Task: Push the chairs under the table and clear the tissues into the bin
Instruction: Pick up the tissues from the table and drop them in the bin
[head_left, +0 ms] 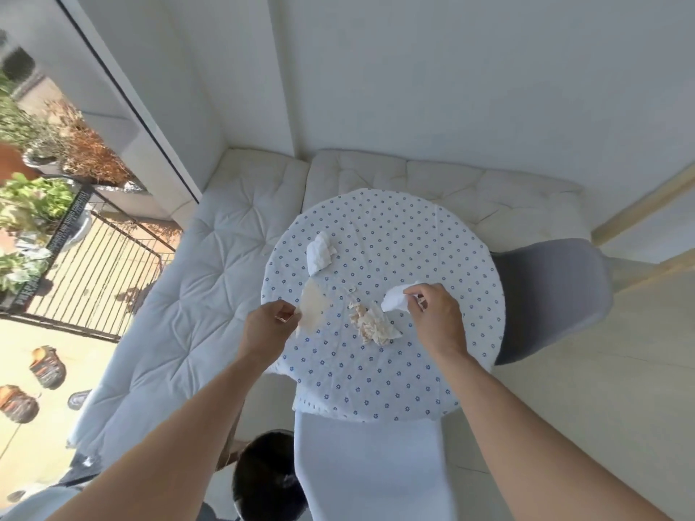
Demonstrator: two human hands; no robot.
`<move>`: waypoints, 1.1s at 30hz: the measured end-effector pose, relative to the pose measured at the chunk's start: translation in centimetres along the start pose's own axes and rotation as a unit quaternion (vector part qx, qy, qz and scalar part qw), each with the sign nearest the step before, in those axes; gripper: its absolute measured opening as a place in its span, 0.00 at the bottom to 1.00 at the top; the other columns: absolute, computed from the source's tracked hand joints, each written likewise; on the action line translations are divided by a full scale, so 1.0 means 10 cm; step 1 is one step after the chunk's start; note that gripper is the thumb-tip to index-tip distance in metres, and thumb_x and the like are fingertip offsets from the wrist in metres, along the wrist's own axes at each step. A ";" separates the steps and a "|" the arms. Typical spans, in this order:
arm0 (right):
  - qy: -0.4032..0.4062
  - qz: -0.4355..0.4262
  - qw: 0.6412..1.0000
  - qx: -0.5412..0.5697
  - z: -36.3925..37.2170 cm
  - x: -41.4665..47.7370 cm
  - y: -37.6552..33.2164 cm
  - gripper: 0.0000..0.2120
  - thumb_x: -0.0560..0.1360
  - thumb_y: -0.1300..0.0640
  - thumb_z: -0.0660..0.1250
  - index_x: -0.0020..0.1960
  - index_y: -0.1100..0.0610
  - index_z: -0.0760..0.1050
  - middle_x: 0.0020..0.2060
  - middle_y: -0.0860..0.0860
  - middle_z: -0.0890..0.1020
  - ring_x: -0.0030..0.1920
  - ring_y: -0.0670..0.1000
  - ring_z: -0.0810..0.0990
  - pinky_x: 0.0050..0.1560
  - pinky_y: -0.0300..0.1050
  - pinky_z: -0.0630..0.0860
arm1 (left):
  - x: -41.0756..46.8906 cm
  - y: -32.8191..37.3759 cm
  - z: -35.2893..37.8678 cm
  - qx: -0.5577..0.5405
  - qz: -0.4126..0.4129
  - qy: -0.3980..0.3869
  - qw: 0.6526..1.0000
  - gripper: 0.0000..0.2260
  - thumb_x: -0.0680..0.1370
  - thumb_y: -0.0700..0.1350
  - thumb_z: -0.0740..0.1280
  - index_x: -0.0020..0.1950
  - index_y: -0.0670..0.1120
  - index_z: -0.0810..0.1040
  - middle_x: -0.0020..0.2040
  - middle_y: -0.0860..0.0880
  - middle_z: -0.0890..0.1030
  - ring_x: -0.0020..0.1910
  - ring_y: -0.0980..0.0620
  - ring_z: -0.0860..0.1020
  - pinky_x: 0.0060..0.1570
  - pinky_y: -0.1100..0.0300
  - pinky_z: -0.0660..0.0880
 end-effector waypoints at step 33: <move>-0.195 0.002 0.980 -0.036 1.83 -3.88 -1.33 0.05 0.81 0.54 0.67 0.54 0.49 0.82 0.49 0.45 0.81 0.46 0.47 0.81 0.46 0.45 0.80 | -2.96 -2.95 -1.13 -0.009 -0.099 -0.043 0.994 0.09 0.79 0.52 0.71 0.51 0.48 0.86 0.46 0.52 0.87 0.47 0.51 0.84 0.49 0.57 0.77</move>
Point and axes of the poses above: each hand's wrist, its own x-axis towards the middle knuckle, its own z-axis out of the palm, y = z × x, the point moved 4 cm from there along x, towards the middle knuckle
